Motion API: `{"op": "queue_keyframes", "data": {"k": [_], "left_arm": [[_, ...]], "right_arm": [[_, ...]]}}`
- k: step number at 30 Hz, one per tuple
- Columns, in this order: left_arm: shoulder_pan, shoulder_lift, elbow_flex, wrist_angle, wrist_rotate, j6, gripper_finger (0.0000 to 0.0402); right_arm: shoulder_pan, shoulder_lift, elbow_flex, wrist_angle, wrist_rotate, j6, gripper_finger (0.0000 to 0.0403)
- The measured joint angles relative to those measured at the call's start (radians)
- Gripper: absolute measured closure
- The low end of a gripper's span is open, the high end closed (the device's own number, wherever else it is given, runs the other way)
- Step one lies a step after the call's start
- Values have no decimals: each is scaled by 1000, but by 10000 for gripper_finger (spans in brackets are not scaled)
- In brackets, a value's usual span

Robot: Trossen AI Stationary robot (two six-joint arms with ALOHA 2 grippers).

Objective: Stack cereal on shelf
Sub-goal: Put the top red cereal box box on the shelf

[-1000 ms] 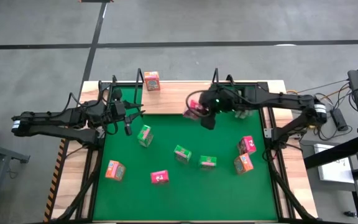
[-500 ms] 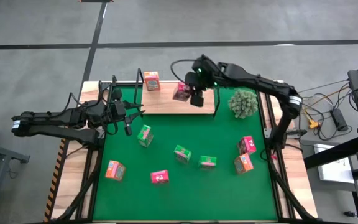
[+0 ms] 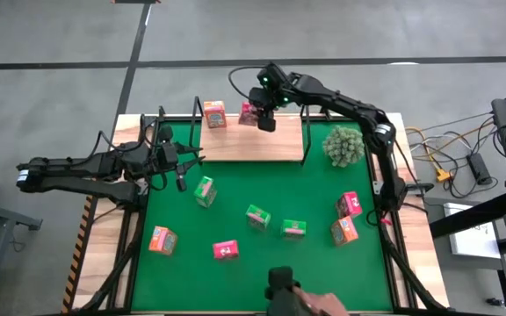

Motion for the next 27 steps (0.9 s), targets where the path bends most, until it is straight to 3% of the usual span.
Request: {"op": "queue_keyframes", "data": {"k": [18,27], "left_arm": [[0,0,0,-11,0,4,311],[0,0,0,-10,0,5,311]], "right_arm": [[-22,75,58,-71,1,-44,261],[-22,76,58,-64,1,-36,206]]}}
